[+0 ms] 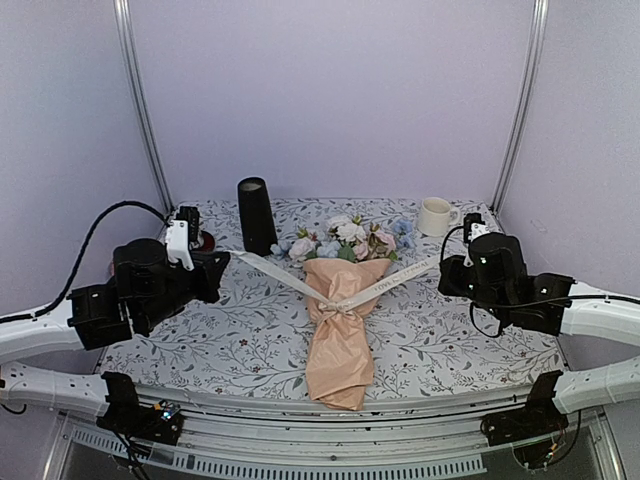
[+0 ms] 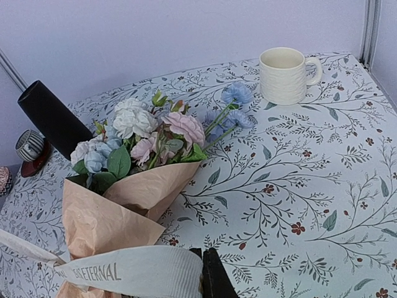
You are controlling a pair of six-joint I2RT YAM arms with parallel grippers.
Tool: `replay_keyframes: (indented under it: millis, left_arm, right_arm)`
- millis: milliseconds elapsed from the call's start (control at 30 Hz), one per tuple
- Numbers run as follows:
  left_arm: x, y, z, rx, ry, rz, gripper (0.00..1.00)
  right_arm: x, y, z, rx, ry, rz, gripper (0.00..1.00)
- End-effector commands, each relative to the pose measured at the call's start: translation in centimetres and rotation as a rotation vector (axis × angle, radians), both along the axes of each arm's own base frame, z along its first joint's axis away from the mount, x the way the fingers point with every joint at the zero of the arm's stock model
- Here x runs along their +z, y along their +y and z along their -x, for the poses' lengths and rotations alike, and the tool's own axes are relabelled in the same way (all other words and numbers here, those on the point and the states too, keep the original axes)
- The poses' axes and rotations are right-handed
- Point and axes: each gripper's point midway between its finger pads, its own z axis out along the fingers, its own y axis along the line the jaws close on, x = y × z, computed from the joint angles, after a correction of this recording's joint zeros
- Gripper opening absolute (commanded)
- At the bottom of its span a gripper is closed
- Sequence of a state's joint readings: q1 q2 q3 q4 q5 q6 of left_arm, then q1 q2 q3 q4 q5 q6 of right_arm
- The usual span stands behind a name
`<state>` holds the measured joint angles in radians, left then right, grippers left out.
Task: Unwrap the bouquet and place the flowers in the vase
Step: Untie the ribbon from the tied bouquet.
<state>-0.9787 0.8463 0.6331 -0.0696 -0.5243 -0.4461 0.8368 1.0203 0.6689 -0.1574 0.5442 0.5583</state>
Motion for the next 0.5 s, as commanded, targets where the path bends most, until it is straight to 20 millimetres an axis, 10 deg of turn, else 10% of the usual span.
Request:
replay_keyframes:
  millis: [0,467]
  left_arm:
    - [-1.1,0.5,-0.2,0.018,0.016,0.006,0.00]
    - [-0.1,4.6,-0.7,0.163,0.004,-0.041,0.00]
  right_arm:
    - [-0.9,-0.2,0.0,-0.009,0.015,-0.003,0.03]
    - [1.6,-2.9,0.2,-0.096,-0.044,0.035,0.02]
